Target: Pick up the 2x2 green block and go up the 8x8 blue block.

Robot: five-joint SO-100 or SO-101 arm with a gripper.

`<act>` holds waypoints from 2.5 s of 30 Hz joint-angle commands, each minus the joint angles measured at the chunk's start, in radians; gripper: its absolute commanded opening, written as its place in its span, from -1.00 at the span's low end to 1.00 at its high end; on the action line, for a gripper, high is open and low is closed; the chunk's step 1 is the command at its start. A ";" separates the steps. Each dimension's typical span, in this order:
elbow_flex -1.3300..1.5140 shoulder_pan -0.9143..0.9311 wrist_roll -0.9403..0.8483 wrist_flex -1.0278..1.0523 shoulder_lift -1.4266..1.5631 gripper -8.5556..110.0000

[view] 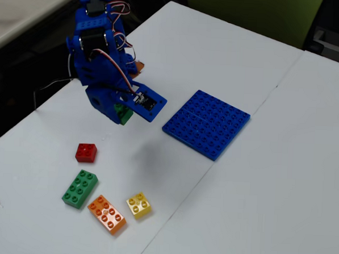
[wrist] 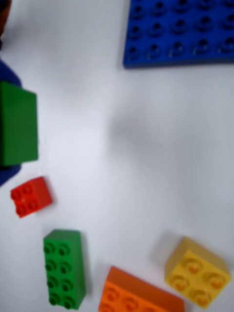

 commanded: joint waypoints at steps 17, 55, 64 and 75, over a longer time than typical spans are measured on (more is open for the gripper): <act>0.002 -0.465 0.785 0.018 0.419 -0.82; -0.466 -0.558 0.652 0.000 -0.222 -0.83; -0.463 -0.650 0.683 0.008 -0.222 -0.83; -0.472 -0.681 0.675 0.011 -0.229 -0.83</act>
